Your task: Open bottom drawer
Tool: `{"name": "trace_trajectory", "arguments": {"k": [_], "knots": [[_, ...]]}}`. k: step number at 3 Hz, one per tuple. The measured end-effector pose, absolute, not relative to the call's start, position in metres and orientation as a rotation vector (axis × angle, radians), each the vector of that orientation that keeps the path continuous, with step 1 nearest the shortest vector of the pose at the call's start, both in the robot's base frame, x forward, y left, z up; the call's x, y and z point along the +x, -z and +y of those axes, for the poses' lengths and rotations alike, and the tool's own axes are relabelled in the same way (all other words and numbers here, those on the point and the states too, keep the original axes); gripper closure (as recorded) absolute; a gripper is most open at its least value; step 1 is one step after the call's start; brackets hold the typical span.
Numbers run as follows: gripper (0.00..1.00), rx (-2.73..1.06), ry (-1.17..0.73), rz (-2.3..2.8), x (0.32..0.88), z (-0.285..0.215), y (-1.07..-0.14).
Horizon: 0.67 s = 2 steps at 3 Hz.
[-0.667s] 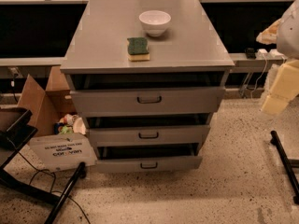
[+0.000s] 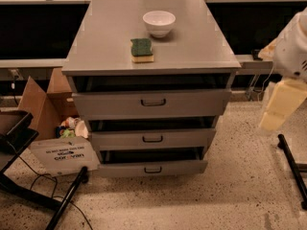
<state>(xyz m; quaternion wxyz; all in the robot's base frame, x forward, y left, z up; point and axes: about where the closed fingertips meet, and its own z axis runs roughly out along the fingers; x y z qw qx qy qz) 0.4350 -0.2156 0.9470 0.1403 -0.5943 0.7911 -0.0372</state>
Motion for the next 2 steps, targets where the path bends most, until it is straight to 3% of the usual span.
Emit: {"name": "trace_trajectory", "arguments": {"k": [2], "knots": [[0.00, -1.694, 0.237, 2.520, 0.450, -0.253, -0.782]]}}
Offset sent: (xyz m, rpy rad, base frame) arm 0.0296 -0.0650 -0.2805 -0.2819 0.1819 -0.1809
